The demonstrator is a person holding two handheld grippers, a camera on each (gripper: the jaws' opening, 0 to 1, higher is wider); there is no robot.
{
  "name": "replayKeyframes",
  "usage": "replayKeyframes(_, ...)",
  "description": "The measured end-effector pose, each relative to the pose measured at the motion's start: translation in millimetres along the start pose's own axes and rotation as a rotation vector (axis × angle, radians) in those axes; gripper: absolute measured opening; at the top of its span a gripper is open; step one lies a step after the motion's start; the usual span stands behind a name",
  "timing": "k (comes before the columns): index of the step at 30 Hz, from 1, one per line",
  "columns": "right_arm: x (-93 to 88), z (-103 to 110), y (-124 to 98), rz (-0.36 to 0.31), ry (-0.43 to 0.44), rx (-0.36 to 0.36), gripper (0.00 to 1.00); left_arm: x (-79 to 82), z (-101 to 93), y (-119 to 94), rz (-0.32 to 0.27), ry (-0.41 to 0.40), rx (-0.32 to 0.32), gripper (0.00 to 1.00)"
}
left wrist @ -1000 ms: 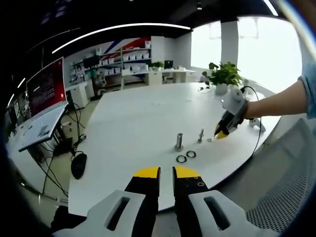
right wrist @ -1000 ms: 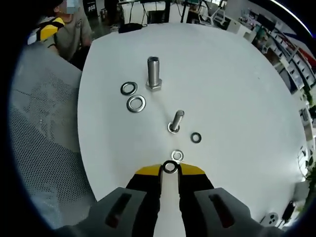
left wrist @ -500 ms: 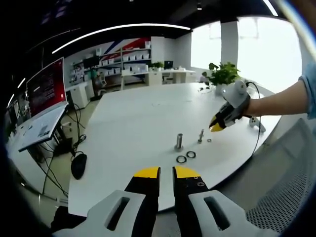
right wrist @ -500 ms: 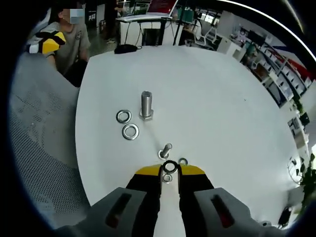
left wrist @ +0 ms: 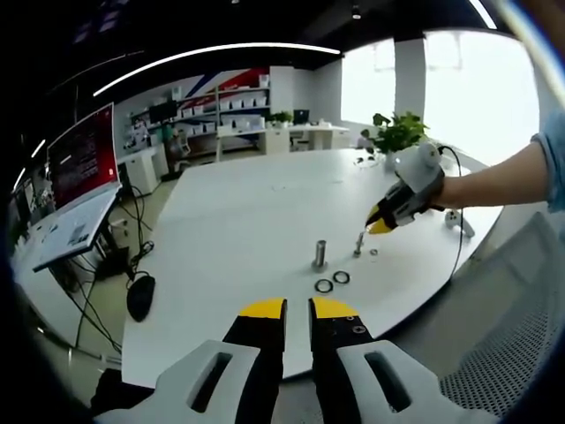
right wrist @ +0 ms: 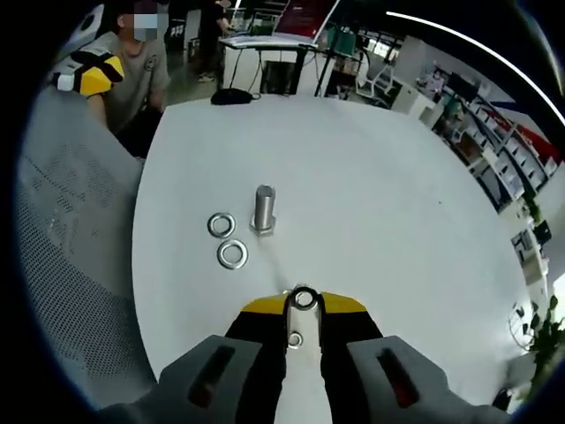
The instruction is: Place the washer onto the threaded stud by aligning its center hole with the stud, sliding it down to the base, and recovering from edge contact or off-axis alignment until the washer reaches the visible bottom stop.
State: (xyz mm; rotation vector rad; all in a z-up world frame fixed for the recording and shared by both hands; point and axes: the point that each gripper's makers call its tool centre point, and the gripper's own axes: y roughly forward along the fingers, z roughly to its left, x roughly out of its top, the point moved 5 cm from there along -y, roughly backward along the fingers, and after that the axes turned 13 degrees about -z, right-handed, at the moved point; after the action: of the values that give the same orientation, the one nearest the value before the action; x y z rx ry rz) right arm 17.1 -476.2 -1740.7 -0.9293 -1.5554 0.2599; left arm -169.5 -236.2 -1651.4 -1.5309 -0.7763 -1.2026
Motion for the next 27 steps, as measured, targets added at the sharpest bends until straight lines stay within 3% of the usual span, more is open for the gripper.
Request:
replayKeyframes(13, 5.2, -2, 13, 0.086, -0.035, 0.061, 0.14, 0.4, 0.3, 0, -0.003, -0.001, 0.001, 0.07)
replayKeyframes(27, -2.4, 2, 22, 0.170, -0.035, 0.115, 0.14, 0.3, 1.1, 0, -0.003, -0.004, 0.004, 0.07)
